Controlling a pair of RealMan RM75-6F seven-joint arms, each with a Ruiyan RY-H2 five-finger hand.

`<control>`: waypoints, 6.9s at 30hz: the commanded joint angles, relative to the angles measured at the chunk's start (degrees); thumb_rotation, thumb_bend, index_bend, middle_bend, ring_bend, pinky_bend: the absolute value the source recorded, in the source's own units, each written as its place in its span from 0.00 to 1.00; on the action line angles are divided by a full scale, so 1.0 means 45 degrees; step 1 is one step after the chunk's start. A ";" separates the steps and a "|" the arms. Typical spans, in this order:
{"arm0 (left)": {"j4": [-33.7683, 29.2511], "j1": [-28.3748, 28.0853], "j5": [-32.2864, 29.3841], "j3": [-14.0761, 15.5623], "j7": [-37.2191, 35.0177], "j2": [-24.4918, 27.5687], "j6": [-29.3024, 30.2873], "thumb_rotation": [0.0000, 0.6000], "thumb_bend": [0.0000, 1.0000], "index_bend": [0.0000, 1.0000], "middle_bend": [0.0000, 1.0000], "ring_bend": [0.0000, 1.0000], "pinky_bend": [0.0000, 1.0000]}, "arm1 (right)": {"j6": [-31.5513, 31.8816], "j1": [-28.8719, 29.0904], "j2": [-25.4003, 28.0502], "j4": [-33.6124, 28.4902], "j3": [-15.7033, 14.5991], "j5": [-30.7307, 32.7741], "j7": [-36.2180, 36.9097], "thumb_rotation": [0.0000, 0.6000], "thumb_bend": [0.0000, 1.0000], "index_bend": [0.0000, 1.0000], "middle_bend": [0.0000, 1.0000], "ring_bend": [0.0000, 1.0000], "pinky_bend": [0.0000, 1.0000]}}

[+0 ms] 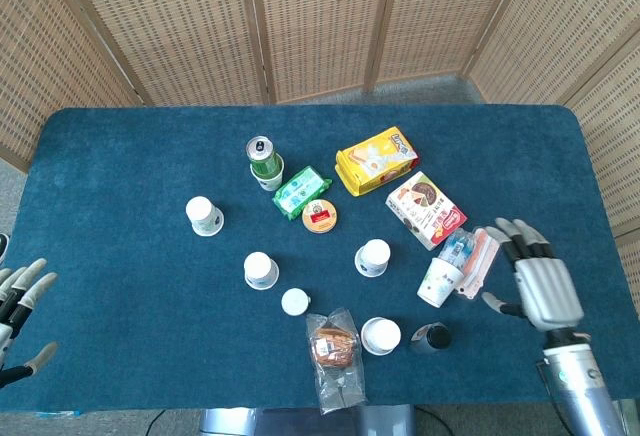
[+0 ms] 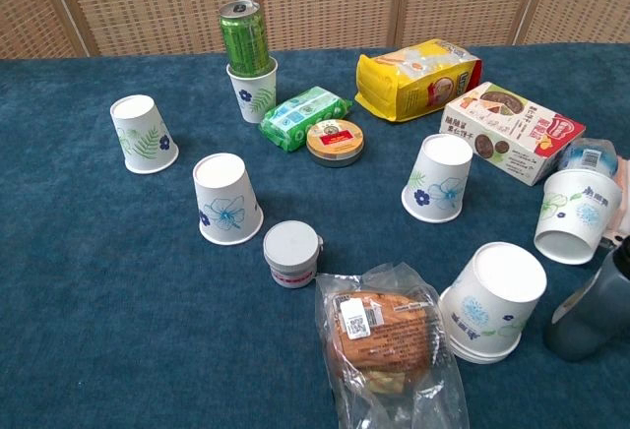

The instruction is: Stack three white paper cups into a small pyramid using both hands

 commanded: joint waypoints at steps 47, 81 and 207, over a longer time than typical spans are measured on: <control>-0.0107 -0.0478 -0.0925 -0.0225 0.0258 -0.0304 -0.1080 1.00 0.31 0.00 0.00 0.00 0.00 | -0.4117 0.5742 -0.4975 0.3093 0.0499 0.5388 -0.2800 1.00 0.32 0.32 0.44 0.38 0.30; -0.0088 -0.0478 -0.0722 -0.0093 -0.0370 -0.0101 -0.0978 1.00 0.31 0.00 0.00 0.00 0.00 | -0.2443 0.8522 -0.7455 0.0848 0.1278 0.8115 -0.6950 1.00 0.32 0.37 0.47 0.41 0.33; -0.0122 -0.0319 -0.0210 0.0080 -0.0404 -0.0103 -0.0554 1.00 0.31 0.00 0.00 0.00 0.00 | 0.2636 -0.0079 -0.1073 0.3817 -0.1643 -0.0647 0.2759 1.00 0.15 0.06 0.09 0.02 0.17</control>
